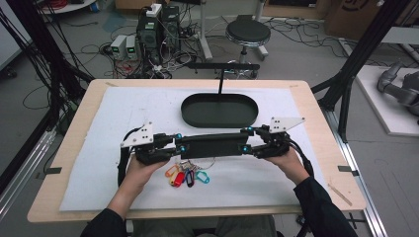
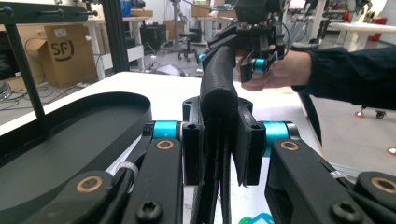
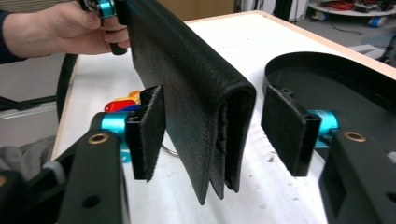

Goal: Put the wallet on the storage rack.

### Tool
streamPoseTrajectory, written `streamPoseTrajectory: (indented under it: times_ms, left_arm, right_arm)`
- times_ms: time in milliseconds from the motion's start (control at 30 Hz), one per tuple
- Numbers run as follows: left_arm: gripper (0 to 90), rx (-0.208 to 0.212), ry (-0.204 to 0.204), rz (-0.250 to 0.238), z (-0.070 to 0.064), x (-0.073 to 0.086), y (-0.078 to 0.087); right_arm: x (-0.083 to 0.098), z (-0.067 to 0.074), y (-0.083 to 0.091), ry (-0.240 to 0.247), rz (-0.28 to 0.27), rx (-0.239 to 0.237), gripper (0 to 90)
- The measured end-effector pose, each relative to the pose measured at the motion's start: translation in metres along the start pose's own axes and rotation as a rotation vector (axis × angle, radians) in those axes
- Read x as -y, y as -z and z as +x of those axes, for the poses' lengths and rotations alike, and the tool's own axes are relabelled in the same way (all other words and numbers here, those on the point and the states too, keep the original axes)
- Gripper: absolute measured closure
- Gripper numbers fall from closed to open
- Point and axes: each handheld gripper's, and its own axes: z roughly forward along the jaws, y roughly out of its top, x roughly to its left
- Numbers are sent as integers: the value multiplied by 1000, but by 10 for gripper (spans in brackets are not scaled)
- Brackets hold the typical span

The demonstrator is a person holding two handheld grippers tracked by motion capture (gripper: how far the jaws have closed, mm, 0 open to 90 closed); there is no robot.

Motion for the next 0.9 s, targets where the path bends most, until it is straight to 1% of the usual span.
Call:
streamPoseTrajectory:
  times_ms: [67, 100, 133, 200, 233, 333, 367, 400, 433, 467, 500, 567, 600, 633, 667, 700, 733, 767, 800, 833, 900]
  left_arm:
    - [755, 1, 1, -10, 0, 0, 0]
    - [756, 2, -3, -15, 0, 0, -1]
    - [756, 2, -3, -15, 0, 0, -1]
    - [756, 4, -2, -21, 0, 0, -1]
    - [755, 5, -2, -23, 0, 0, -1]
    - [751, 0, -10, -29, -1, 0, 0]
    - [751, -2, -7, -31, -1, -1, 0]
    - [742, -4, -8, -35, -1, 0, 0]
    - [735, -4, -8, -35, -1, 0, 0]
    - [735, -13, -18, -33, -1, -1, 0]
    - [703, -29, -17, -31, -1, -1, 0]
    - [664, -37, -12, -28, 0, -1, 0]
    - [637, -62, -11, -25, 0, -1, 1]
    - [600, -62, -11, -25, 0, -1, 1]
    - [600, -80, -5, -22, 1, -1, 1]
    - [560, -112, 3, -13, 2, -1, 3]
    - [551, -126, 1, -11, 3, -1, 4]
    - [530, -126, 1, -11, 3, -1, 4]
    - [530, -136, 6, -15, 3, -1, 5]
    - [503, -154, 15, -13, 4, -2, 7]
    - [440, -176, 32, -6, 5, -3, 10]
  right_arm:
    - [0, 0, -2, 2, 3, -7, 453]
    - [0, 1, -3, 0, 5, -23, 515]
    - [0, 1, -3, 0, 5, -23, 515]
    - [-1, 2, -4, 14, 3, -23, 604]
    - [-1, 2, -3, 12, -2, -35, 636]
    - [-2, 1, 0, 18, -10, -51, 705]
    - [-2, 1, 0, 18, -10, -51, 705]
    - [-3, 1, 2, 24, -21, -64, 736]
    - [-3, 1, 2, 24, -21, -64, 736]
    - [-3, 2, 3, 26, -28, -65, 746]
    - [-4, 3, 4, 39, -37, -64, 758]
    - [-5, 4, 4, 46, -38, -56, 762]
    - [-5, 5, 4, 49, -38, -54, 764]
    - [-5, 5, 4, 49, -38, -54, 764]
    - [-5, 5, 4, 51, -38, -50, 765]
    - [-6, 5, 5, 51, -40, -32, 767]
    - [-6, 4, 6, 47, -44, -28, 767]
    - [-6, 3, 8, 46, -48, -20, 767]
    - [-6, 3, 8, 46, -48, -20, 767]
    - [-6, 3, 9, 38, -56, -16, 767]
    - [-6, 1, 13, 34, -75, 8, 767]
